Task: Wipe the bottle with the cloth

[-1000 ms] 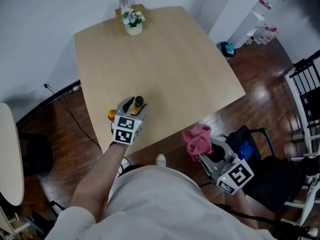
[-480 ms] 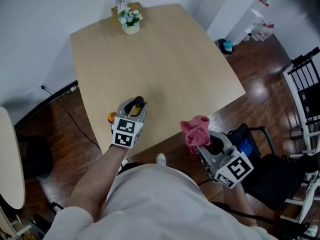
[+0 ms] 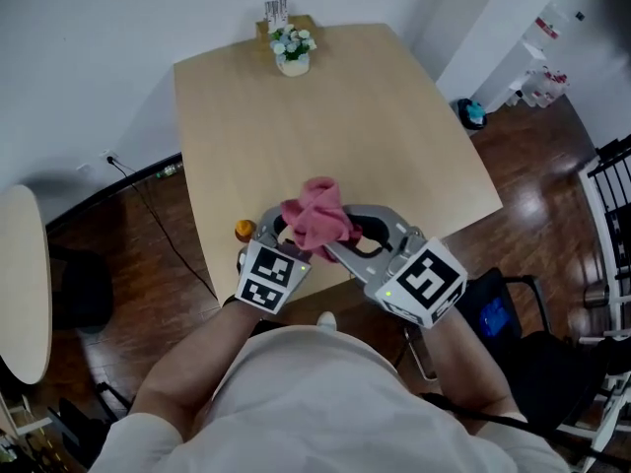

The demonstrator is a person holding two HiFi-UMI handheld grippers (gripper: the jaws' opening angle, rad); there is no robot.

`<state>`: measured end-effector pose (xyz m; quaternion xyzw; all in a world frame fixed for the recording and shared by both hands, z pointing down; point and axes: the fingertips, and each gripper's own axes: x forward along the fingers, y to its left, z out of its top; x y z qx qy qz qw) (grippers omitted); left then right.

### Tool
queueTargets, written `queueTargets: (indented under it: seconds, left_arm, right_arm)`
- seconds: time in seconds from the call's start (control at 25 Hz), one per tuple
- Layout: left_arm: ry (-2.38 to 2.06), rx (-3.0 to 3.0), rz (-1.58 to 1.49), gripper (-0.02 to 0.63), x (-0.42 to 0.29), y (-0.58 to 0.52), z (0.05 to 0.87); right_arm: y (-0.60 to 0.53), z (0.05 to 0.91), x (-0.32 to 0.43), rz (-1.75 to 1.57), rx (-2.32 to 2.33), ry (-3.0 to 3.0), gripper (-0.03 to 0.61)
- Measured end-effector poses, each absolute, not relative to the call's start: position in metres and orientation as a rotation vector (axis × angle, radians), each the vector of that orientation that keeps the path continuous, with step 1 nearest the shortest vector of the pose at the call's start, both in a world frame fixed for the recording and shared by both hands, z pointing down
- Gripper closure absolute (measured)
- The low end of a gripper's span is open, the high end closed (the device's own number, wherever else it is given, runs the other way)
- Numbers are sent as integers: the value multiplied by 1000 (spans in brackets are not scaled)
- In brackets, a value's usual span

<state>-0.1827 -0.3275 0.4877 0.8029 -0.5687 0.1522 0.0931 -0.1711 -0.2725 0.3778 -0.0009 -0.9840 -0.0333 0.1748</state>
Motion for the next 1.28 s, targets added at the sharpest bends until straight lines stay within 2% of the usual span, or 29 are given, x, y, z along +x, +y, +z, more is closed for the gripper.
queueTargets:
  seconds: [0.24,0.64,0.88,1.28]
  left_arm:
    - [-1680,2441,495,466,-173,-309,470]
    - [-1653,2441,447,466,-183,-306,445]
    - [-1623,2474,361,466,-181,-307,406]
    - [-1612,2498,319,466,-183,-313,370]
  right_arm:
    - [-272,397,-193,-54,-75,-2747,491]
    - [-314,379,-168,104,80,-2883,491]
    - [-318,396,-164,245,93,-2946,492]
    - [-334,486,-147,359,148,-2820,492]
